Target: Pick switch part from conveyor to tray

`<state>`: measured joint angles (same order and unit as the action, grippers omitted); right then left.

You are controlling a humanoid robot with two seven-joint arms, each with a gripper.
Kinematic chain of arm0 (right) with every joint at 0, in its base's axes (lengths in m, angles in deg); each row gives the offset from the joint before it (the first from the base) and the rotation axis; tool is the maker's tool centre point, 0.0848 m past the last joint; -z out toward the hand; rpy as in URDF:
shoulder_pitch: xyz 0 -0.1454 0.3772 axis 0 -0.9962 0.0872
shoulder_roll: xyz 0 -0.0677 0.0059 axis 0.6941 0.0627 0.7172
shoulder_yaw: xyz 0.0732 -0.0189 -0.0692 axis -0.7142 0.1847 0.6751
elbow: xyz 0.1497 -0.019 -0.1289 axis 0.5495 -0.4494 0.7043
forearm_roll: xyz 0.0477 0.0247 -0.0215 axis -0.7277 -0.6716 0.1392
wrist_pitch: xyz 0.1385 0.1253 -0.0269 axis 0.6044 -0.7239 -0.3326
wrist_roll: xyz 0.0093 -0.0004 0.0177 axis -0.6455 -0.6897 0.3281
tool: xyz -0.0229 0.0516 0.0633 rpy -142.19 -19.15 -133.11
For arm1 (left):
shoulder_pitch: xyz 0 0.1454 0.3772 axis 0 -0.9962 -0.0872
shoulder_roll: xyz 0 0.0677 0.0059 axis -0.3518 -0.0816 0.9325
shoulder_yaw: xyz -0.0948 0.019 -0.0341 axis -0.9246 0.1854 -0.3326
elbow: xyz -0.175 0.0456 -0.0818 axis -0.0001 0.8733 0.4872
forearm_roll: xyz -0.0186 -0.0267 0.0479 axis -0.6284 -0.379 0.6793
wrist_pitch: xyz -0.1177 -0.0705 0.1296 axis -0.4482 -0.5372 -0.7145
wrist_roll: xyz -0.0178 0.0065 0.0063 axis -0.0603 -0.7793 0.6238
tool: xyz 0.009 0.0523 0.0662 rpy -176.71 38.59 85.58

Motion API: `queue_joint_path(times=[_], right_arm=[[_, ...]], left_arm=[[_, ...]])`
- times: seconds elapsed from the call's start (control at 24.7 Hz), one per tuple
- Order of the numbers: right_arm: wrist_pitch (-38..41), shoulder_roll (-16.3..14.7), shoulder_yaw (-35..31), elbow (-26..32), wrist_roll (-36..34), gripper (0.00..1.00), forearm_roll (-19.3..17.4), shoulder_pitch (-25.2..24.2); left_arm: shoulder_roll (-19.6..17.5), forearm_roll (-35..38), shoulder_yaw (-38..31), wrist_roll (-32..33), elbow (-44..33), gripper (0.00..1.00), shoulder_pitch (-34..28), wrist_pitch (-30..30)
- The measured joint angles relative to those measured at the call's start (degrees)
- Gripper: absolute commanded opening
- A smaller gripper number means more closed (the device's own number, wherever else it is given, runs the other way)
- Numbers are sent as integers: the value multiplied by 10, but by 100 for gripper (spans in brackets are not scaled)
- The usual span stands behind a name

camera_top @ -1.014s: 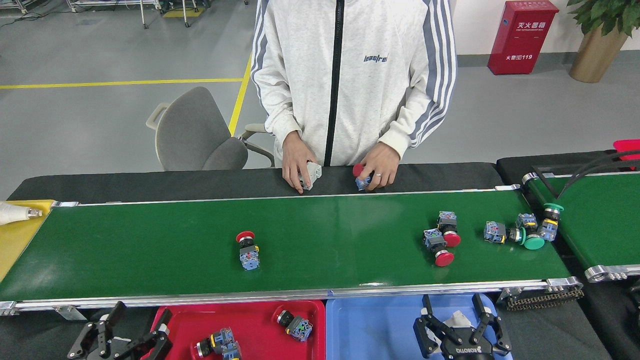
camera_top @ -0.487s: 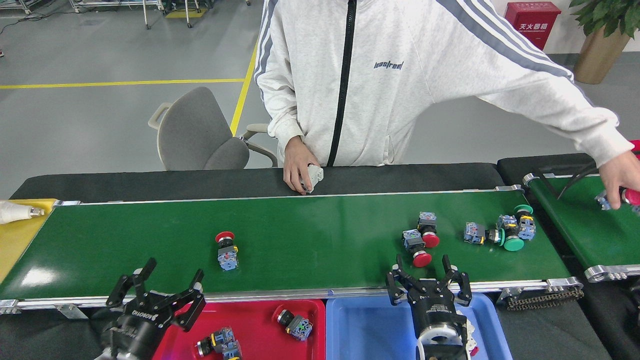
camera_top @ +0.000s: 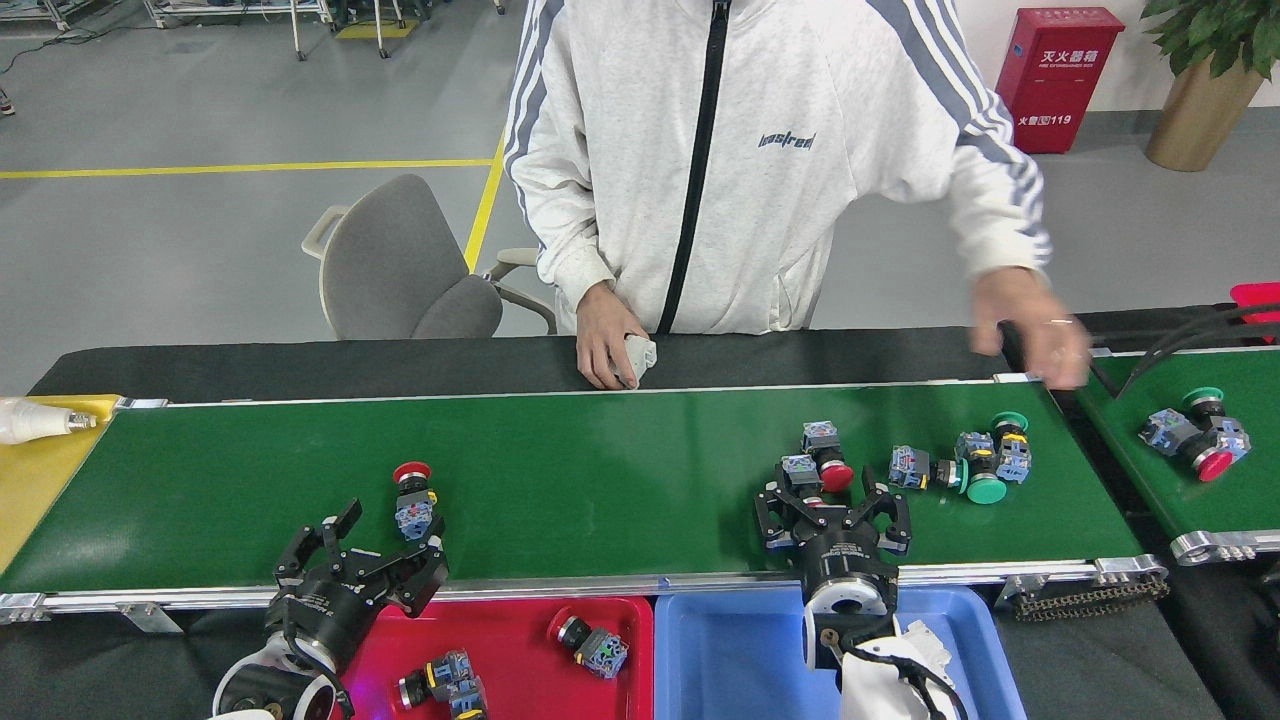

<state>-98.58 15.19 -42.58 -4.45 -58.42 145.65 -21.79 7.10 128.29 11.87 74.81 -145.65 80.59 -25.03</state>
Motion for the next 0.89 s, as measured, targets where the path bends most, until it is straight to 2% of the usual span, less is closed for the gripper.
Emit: queue_joint_path(times=[0.08,0.12,0.24,0.28,0.32,0.37,0.41,0.49,0.57,0.61,0.69,0.73,0.77,0.81,0.85,0.89], right_arm=[[0,9,0,-40,-1,98,0,26],[0,10,1,-57,-2,97,0,36],[0,10,7,-89,-3,95,0,47],[0,10,9,-93,-4,94,0,48],[0,10,10,-96,-5,88,0,50],[-1,11,12,-97,-5,74,0,50],[-2,12,15,-97,-5,51,0,50],[-2,12,28,-97,-7,18,0,51],[0,12,40,-96,-7,4,0,51],[1,12,43,-94,-7,2,0,50],[2,12,48,-78,-7,2,0,44],[2,11,54,-55,-7,2,0,32],[3,11,63,-26,-7,2,0,14],[4,9,75,6,-7,2,0,-7],[8,5,95,49,-7,2,0,-35],[18,-3,119,93,-7,2,0,-65]], left_arm=[[0,0,1,0,20,97,18,-7],[0,0,2,0,34,88,30,-16],[-2,0,6,2,73,38,62,-35],[-2,0,6,3,80,25,65,-36],[-2,0,6,3,85,23,66,-37],[-2,0,6,2,89,21,65,-39],[-2,0,6,1,91,20,64,-40],[-2,0,6,-2,92,15,56,-41],[-4,-1,5,-8,84,10,45,-43],[-6,-2,5,-9,73,9,35,-44],[-6,-10,5,-10,31,11,5,-12],[-6,-20,5,-10,-1,15,-19,24],[-9,-31,5,-9,-39,25,-46,63],[-18,-45,5,-8,-77,44,-73,111],[-31,-58,2,-7,-117,74,-105,141],[-42,-72,-4,-6,-153,95,-138,163]])
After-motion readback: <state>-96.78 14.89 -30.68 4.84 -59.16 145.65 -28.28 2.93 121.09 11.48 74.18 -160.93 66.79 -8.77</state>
